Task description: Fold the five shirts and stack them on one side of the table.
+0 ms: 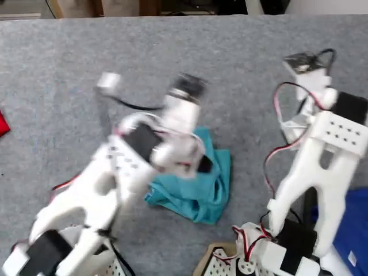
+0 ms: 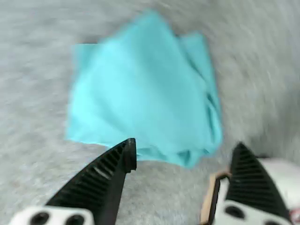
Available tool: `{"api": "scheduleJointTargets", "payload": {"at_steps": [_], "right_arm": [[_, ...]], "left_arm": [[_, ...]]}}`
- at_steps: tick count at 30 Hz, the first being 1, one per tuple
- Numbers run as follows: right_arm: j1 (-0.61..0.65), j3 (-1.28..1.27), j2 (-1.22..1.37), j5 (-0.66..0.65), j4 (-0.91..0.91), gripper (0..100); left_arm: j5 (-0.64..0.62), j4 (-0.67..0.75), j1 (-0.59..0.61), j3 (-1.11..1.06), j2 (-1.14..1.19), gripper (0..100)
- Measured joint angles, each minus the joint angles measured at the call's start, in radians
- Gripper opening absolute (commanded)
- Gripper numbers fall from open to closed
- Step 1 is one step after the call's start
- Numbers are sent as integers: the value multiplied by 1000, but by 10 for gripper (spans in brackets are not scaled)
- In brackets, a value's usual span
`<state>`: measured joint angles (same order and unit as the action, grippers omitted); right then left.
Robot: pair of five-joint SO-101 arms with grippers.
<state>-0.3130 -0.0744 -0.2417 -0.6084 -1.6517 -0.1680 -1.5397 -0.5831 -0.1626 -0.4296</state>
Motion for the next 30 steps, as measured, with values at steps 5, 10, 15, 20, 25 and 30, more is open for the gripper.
{"api": "scheduleJointTargets", "payload": {"at_steps": [5,10,15,20,25,30], "right_arm": [[247,0,0,52,-6,115],[588,84,43,118,-55,114],[852,232,236,153,-100,114],[971,391,494,187,-107,114],[1089,528,678,196,-115,113],[1132,542,773,196,-115,113]], "left_arm": [[40,-49,308,0,-178,352],[143,-51,769,-80,-361,353],[245,-51,1180,-278,-488,353],[301,-51,1355,-433,-592,353],[304,-26,1444,-531,-692,353],[304,74,1571,-643,-767,353]]}}
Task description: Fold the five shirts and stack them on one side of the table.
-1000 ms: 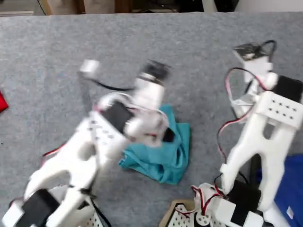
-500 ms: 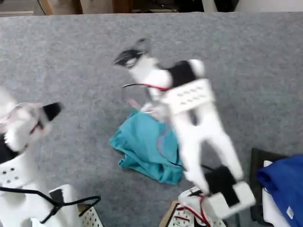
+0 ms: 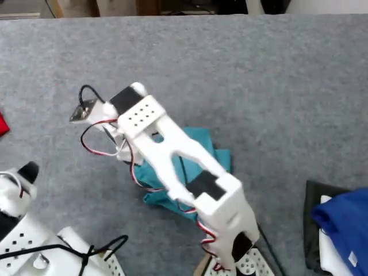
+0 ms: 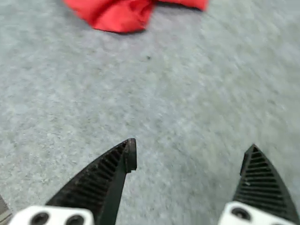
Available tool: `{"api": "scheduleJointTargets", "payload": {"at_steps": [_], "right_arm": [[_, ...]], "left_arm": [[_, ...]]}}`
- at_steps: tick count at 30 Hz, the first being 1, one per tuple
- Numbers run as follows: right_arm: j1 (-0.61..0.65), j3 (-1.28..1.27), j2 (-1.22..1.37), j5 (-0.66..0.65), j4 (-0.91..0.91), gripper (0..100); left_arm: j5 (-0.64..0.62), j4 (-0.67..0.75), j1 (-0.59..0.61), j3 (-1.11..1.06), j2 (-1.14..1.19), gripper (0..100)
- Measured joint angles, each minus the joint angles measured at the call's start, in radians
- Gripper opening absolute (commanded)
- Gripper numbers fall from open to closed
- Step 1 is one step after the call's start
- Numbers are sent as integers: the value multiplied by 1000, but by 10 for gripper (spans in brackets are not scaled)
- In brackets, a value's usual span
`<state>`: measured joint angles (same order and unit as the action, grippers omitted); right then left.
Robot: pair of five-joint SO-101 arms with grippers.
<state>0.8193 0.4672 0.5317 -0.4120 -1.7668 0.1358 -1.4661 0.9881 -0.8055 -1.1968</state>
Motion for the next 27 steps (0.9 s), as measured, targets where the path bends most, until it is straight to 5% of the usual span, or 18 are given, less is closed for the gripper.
{"api": "scheduleJointTargets", "payload": {"at_steps": [27], "right_arm": [[-126,54,137,-25,83,112]], "left_arm": [[6,86,57,-91,-77,353]]}}
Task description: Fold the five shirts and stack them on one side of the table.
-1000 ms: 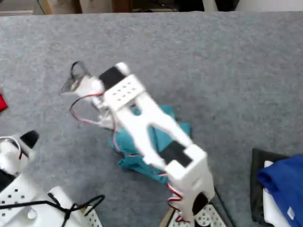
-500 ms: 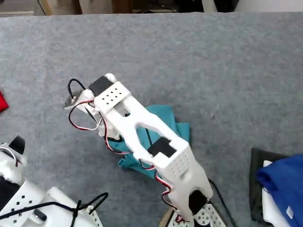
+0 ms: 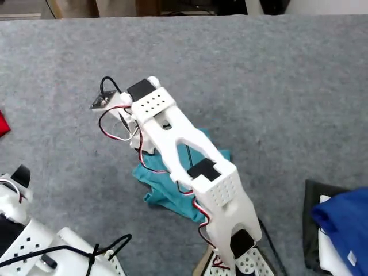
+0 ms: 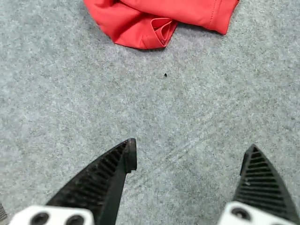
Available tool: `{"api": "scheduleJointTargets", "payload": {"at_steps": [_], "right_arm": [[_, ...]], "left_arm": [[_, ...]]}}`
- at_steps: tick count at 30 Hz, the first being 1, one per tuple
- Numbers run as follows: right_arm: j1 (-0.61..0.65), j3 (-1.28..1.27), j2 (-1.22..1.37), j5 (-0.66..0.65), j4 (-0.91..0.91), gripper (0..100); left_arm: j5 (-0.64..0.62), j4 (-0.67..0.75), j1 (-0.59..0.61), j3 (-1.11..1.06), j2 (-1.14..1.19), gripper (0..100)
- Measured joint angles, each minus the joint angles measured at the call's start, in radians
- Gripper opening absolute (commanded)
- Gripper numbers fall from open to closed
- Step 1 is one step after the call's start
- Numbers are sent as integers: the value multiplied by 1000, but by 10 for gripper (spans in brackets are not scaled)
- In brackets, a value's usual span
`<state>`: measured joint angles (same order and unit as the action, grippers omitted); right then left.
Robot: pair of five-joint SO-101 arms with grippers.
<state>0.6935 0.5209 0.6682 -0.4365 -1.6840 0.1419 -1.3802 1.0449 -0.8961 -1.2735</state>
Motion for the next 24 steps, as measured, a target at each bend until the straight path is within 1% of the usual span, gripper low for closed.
{"api": "scheduleJointTargets", "payload": {"at_steps": [5,11,17,24], "right_arm": [[29,35,2,8,-60,116],[43,35,2,49,-75,117],[49,34,2,86,-75,203],[87,26,2,100,-78,186]], "left_arm": [[0,0,0,-17,0,353],[0,0,-5,-18,0,353],[0,0,-5,-18,0,353],[0,0,-5,-18,0,353]]}}
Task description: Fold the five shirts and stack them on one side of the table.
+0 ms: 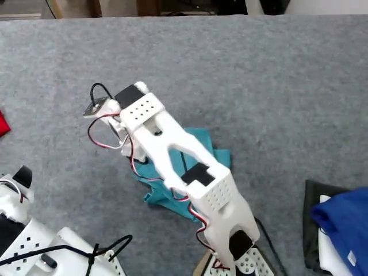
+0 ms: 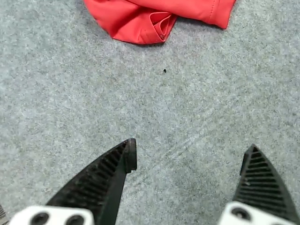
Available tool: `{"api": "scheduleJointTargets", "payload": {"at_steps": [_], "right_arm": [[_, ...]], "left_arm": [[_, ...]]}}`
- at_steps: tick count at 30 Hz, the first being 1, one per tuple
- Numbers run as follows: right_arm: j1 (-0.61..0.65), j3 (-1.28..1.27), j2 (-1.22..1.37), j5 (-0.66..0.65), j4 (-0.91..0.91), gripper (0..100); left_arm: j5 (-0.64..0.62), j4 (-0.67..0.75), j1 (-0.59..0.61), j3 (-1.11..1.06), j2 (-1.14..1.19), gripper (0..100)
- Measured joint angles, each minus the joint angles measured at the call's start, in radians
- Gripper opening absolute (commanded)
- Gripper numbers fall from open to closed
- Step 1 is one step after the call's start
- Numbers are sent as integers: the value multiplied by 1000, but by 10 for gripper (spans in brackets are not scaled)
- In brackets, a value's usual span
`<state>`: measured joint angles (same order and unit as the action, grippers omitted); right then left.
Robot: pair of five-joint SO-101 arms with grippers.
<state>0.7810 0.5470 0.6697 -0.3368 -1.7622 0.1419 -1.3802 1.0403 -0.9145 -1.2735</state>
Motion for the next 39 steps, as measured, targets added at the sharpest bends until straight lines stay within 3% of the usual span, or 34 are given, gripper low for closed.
{"api": "scheduleJointTargets", "payload": {"at_steps": [7,24,31,39], "right_arm": [[61,0,0,29,-2,186],[-25,0,75,-17,14,183],[-78,0,77,-20,48,2],[-158,0,77,-23,60,4]], "left_arm": [[0,0,0,0,0,353],[0,0,0,-3,0,353],[0,0,0,-3,0,353],[0,0,-3,-3,0,353]]}}
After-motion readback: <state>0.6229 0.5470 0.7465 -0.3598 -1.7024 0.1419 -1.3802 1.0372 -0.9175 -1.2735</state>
